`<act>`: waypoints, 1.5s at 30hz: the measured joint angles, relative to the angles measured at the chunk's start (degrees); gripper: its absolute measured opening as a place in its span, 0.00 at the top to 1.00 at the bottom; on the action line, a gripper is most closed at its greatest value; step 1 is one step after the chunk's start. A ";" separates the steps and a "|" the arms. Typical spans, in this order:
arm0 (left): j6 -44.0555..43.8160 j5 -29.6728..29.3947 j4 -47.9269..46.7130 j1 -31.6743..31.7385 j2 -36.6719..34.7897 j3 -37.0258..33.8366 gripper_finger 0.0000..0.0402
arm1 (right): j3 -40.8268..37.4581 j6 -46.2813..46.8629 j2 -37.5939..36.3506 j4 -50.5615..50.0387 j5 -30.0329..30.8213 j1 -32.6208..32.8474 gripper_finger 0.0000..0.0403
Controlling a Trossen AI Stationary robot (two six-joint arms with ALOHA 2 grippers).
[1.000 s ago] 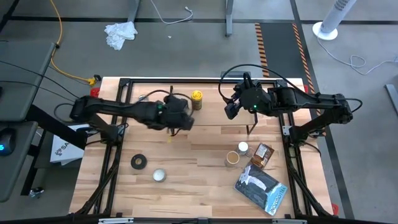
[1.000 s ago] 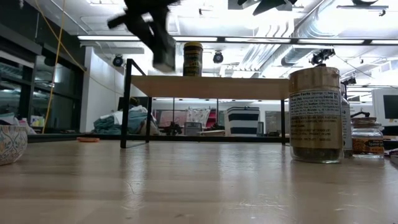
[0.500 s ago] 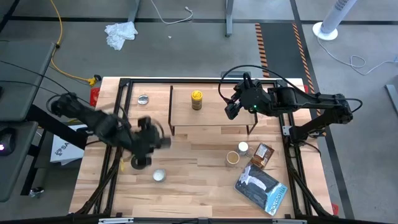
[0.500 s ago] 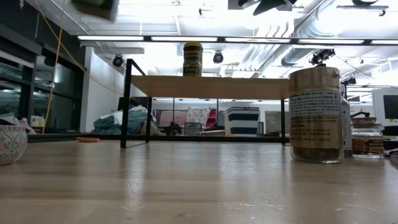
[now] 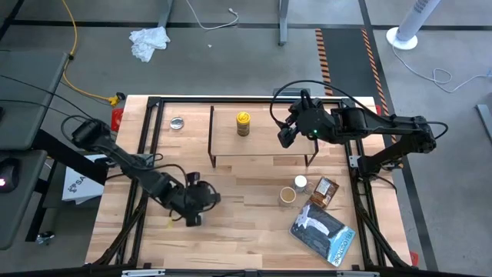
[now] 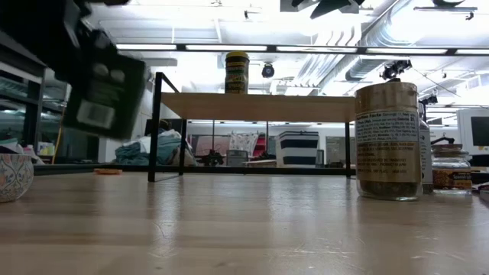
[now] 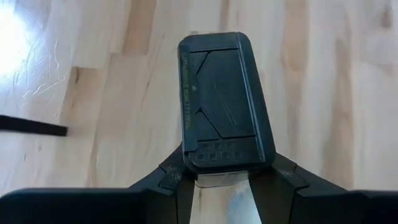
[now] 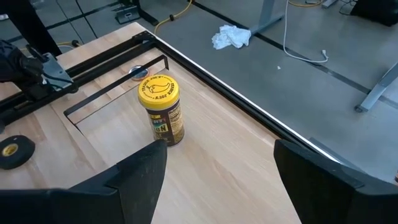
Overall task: Shelf spices
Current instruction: Remove the black seasoning can from the shelf, then remove the yellow seasoning bottle from the shelf
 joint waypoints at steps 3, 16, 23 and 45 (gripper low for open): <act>0.02 -0.45 2.61 1.79 -0.06 -2.57 0.70 | 0.00 1.23 0.00 -0.02 -0.55 -0.15 0.27; 2.42 6.08 8.02 10.33 -0.08 -8.61 0.45 | 0.00 3.20 0.00 -0.02 -0.75 -0.15 0.27; 2.44 11.96 7.31 12.31 -0.60 -8.44 0.30 | 0.00 3.03 0.00 -0.02 -0.75 -0.15 0.27; 6.81 -5.94 -22.06 21.73 -15.12 13.09 0.26 | -0.04 -13.53 11.29 18.64 -17.10 -7.12 0.27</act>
